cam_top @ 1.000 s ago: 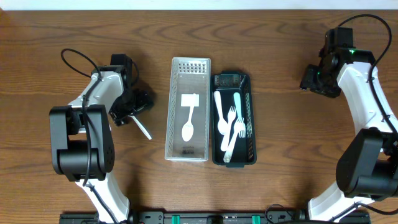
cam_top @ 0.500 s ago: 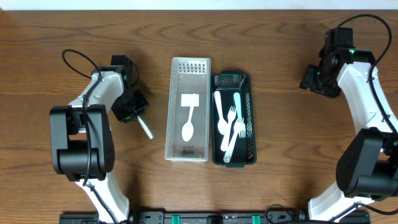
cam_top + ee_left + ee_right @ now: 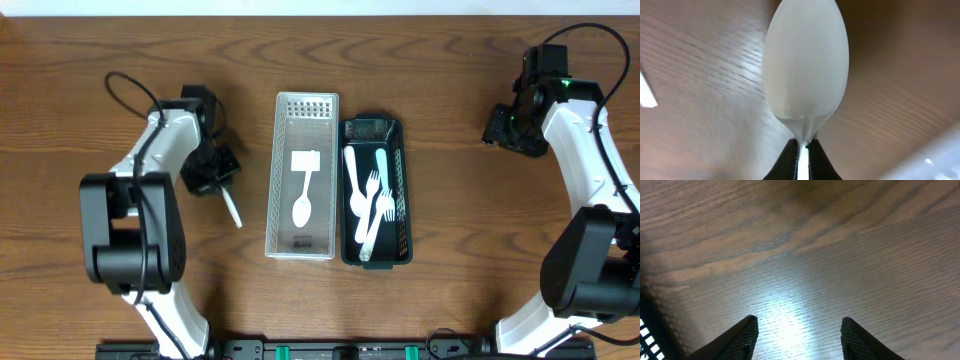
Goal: Pack container
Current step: 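Place the white spoon into the clear basket and release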
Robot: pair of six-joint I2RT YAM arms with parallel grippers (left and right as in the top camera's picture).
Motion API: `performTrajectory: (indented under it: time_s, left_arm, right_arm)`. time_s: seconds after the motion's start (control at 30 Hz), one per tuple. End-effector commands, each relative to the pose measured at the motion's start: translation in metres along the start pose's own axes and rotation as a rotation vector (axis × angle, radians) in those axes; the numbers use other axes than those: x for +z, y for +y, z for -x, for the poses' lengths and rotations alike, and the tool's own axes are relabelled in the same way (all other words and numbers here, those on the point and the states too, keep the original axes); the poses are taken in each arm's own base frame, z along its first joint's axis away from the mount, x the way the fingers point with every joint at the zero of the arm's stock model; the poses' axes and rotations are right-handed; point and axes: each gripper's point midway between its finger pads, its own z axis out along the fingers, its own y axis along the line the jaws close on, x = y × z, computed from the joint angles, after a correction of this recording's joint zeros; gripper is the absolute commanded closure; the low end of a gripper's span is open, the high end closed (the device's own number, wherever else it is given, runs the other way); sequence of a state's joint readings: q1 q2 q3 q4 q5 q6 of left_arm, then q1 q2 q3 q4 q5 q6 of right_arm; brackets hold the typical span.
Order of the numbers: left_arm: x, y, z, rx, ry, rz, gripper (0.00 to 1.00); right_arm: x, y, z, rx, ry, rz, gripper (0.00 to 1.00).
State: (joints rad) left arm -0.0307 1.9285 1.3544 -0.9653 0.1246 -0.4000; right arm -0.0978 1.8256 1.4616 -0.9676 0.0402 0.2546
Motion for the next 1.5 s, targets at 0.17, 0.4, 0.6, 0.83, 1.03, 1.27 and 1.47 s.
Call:
performTrajectory:
  time_s: [0.17,0.4,0.6,0.83,1.03,1.27,1.47]
  left_arm:
    - [-0.136,-0.089,-0.031,0.382,-0.400,-0.121,0.94]
    - [-0.110,-0.129,-0.073,0.557,-0.365,-0.082,0.94]
    - [-0.060,-0.130,-0.077,0.581,-0.251,0.002,0.94]
    - [-0.045,-0.132,-0.074,0.581,-0.226,0.022,0.66]
    - [-0.062,-0.133,-0.072,0.618,-0.254,0.014,0.59]
    - [-0.145,-0.079,-0.031,0.444,-0.478,0.024,0.49]
    - [-0.189,0.027,0.017,0.115,-0.580,0.060,0.17]
  right_arm:
    - [0.002,-0.002,0.000,-0.004,0.002,-0.002,0.43]
    - [0.002,-0.002,0.000,-0.004,0.002,-0.002,0.43]
    - [0.002,-0.002,0.000,-0.004,0.003,-0.002,0.43]
    - [0.002,-0.003,-0.002,-0.004,0.009,-0.004,0.43]
    - [0.002,-0.003,-0.002,-0.004,0.010,-0.004,0.43]
    - [0.002,-0.003,-0.002,-0.004,0.009,-0.004,0.43]
    - [0.002,-0.003,-0.001,-0.004,0.007,-0.003,0.43]
